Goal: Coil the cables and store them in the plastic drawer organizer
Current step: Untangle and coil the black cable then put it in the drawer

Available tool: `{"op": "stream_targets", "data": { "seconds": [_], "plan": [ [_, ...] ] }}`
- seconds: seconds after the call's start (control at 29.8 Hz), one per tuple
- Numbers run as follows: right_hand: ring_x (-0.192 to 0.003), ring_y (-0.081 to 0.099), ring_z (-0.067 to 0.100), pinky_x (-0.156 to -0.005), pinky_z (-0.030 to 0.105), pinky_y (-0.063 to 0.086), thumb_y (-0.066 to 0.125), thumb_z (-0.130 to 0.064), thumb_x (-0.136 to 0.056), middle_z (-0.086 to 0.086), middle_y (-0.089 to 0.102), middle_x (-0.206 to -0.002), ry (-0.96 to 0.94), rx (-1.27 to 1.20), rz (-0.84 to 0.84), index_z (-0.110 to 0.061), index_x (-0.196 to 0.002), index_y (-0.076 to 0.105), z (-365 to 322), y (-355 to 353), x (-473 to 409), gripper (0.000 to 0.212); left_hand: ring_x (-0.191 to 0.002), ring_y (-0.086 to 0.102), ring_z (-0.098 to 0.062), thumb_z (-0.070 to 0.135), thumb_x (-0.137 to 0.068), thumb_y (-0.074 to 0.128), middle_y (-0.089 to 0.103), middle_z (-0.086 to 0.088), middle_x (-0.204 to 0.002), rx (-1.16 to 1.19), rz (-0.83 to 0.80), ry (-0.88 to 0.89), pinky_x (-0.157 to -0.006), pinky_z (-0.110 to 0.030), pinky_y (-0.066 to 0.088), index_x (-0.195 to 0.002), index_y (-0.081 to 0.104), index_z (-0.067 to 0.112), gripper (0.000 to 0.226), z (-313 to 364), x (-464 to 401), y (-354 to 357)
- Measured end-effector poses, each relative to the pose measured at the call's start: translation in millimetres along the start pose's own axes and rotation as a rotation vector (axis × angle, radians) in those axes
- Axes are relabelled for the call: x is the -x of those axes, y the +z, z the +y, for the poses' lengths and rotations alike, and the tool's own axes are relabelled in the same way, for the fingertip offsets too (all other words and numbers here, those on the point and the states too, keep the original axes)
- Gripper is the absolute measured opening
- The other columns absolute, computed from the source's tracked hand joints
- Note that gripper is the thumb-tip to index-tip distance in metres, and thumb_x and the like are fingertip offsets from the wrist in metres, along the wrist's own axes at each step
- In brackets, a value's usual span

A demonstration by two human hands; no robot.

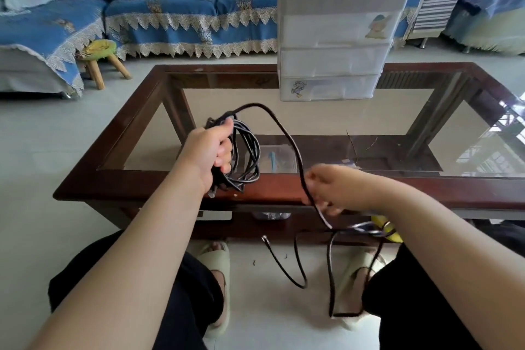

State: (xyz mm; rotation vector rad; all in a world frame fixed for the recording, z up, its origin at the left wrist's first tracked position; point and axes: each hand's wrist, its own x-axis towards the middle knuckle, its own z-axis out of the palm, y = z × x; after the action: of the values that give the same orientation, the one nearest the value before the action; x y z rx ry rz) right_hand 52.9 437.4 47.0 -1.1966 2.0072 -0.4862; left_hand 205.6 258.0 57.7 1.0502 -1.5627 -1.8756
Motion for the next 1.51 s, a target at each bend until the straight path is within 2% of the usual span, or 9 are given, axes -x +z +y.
{"op": "stream_targets", "data": {
  "seconds": [0.1,0.2,0.34,0.5,0.6,0.74,0.84,1.11,1.51],
  "plan": [
    [-0.076,0.064,0.017,-0.085,0.033,0.049,0.031,-0.043,-0.101,0.003,0.070,-0.080,-0.152,-0.476,0.121,-0.018,-0.108,0.062,-10.4,12.9,-6.0,0.041,-0.035,0.022,-0.012,0.025,-0.098,0.052,0.028,0.004,-0.040,-0.138,-0.011,0.047,-0.042,-0.024,0.024,-0.057,0.034,0.018,0.045,-5.8,4.9,14.6],
    [-0.053,0.043,0.015,-0.063,0.041,0.044,0.035,-0.033,-0.102,0.000,0.045,-0.059,-0.209,-0.639,0.350,-0.014,-0.088,0.065,-5.3,22.7,-21.5,0.038,-0.034,0.020,-0.012,0.025,-0.098,0.051,0.026,0.004,-0.040,-0.194,-0.125,0.032,-0.043,-0.024,0.022,-0.055,0.031,0.019,0.048,-3.0,7.7,15.9],
    [-0.046,0.038,0.008,-0.052,0.027,0.032,0.040,-0.036,-0.099,-0.007,0.042,-0.053,-0.178,-0.410,0.686,-0.023,-0.066,0.056,4.7,14.9,-34.0,0.039,-0.030,0.018,-0.008,0.028,-0.097,0.052,0.021,0.003,-0.041,-0.162,-0.514,-0.017,-0.036,-0.018,0.022,-0.059,0.025,0.017,0.048,2.5,15.6,13.1],
    [-0.053,0.039,0.017,-0.055,0.031,0.033,0.035,-0.070,-0.085,0.004,0.041,-0.057,-0.122,-0.277,0.729,-0.013,-0.061,0.040,16.6,15.4,-39.0,0.062,-0.026,0.023,-0.002,0.067,-0.072,0.058,0.028,0.009,-0.039,0.117,-0.764,-0.103,-0.031,-0.015,0.021,-0.068,0.046,0.014,0.054,5.2,23.4,13.9],
    [-0.053,0.039,0.017,-0.055,0.031,0.031,0.031,-0.074,-0.082,0.005,0.040,-0.056,-0.098,-0.362,0.709,-0.012,-0.061,0.040,14.4,24.1,-39.2,0.066,-0.026,0.020,-0.001,0.072,-0.077,0.038,0.026,0.009,-0.038,0.184,-0.696,-0.111,-0.032,-0.017,0.016,-0.068,0.047,0.015,0.057,6.9,25.9,17.9],
    [-0.044,0.042,0.009,-0.051,0.027,0.037,0.034,-0.044,-0.099,-0.006,0.045,-0.048,-0.125,-0.530,0.517,-0.016,-0.065,0.045,10.1,50.7,-37.5,0.046,-0.026,0.020,-0.002,0.065,-0.090,0.030,0.025,0.010,-0.038,0.343,-0.539,-0.022,-0.031,-0.015,0.016,-0.067,0.045,0.016,0.056,13.1,24.8,20.6],
    [-0.048,0.047,0.011,-0.058,0.027,0.041,0.039,-0.033,-0.100,-0.003,0.051,-0.053,-0.126,-0.333,0.318,-0.014,-0.069,0.045,12.0,69.7,-38.0,0.037,-0.028,0.019,-0.003,0.060,-0.095,0.030,0.025,0.010,-0.038,0.456,-0.341,0.057,-0.030,-0.017,0.020,-0.065,0.045,0.018,0.054,19.7,20.1,15.2],
    [-0.079,0.059,0.017,-0.071,0.030,0.046,0.053,-0.028,-0.092,-0.006,0.062,-0.081,-0.058,-0.003,0.312,-0.022,-0.094,0.053,16.9,63.6,-45.2,0.006,-0.035,0.020,-0.007,0.061,-0.094,0.037,0.027,0.009,-0.044,0.765,0.152,0.051,-0.035,-0.020,0.021,-0.062,0.045,0.019,0.053,21.2,12.1,9.3],
    [-0.077,0.063,0.014,-0.075,0.033,0.047,0.032,-0.057,-0.096,-0.001,0.073,-0.077,0.081,0.175,0.089,-0.015,-0.081,0.056,12.5,48.9,-48.6,0.050,-0.040,0.018,-0.010,0.066,-0.092,0.034,0.024,0.007,-0.050,0.897,0.298,0.188,-0.039,-0.021,0.022,-0.067,0.042,0.018,0.054,25.4,16.3,12.1]
  ]
}}
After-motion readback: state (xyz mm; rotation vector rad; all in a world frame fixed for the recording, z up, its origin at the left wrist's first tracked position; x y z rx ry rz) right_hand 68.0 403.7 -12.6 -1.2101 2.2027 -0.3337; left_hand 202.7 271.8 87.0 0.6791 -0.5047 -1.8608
